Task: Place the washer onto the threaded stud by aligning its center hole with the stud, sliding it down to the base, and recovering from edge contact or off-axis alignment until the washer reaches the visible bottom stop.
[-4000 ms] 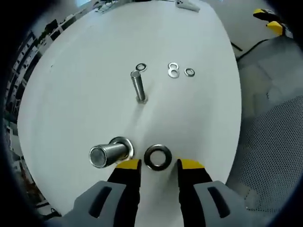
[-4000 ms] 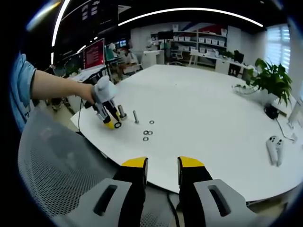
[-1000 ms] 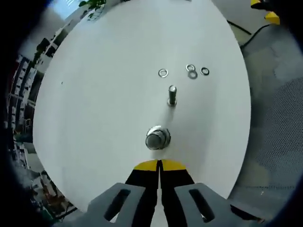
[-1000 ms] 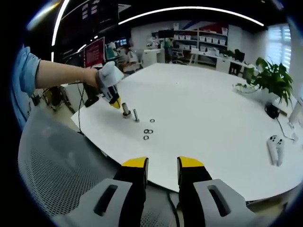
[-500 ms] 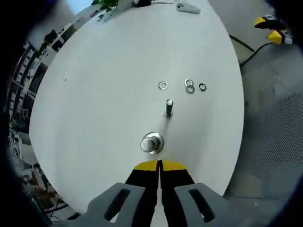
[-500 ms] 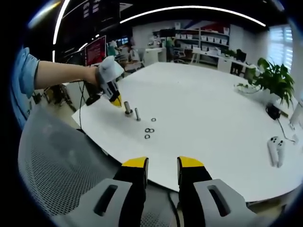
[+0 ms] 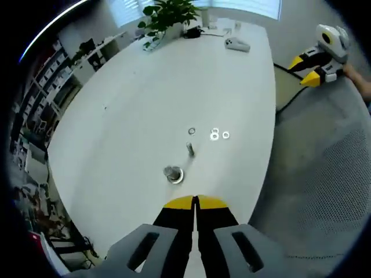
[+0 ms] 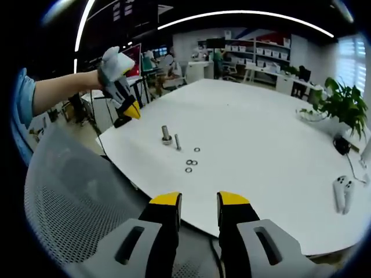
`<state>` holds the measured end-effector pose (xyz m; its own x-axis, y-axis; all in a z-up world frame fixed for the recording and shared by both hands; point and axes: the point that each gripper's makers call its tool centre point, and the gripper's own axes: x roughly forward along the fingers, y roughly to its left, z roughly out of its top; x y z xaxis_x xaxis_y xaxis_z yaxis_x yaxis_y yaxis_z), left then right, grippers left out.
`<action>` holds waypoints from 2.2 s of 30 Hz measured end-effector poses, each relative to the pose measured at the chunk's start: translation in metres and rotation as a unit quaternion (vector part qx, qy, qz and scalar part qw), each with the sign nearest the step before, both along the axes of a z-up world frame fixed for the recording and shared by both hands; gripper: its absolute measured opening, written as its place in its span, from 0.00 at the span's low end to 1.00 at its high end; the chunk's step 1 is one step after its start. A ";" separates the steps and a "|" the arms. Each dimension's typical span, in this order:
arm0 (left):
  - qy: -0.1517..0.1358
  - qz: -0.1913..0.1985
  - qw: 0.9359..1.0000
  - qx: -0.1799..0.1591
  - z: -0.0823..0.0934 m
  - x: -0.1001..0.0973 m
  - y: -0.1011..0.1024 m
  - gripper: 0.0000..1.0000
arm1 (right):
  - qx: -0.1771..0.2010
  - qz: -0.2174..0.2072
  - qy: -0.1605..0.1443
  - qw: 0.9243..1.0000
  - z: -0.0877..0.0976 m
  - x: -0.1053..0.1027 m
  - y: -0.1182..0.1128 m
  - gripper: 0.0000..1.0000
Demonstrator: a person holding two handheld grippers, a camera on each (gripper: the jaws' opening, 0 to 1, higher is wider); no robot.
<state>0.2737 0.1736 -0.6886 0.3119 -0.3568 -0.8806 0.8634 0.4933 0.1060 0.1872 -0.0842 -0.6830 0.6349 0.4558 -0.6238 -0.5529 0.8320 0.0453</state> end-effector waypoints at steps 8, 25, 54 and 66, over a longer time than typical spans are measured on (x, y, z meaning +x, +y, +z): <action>-0.062 0.032 0.997 -0.041 0.027 -0.030 0.007 0.26 | -0.002 0.019 0.005 1.000 -0.002 -0.003 0.005 0.27; -0.093 0.095 0.986 -0.100 0.020 -0.086 0.022 0.52 | 0.005 0.033 0.038 0.999 -0.009 -0.010 0.010 0.26; -0.114 0.153 0.979 -0.071 -0.005 -0.086 0.022 0.48 | -0.094 0.179 0.127 0.971 -0.050 0.062 0.010 0.29; -0.119 0.203 0.968 -0.088 0.000 -0.079 0.035 0.45 | -0.185 0.261 0.147 0.936 -0.078 0.098 0.039 0.29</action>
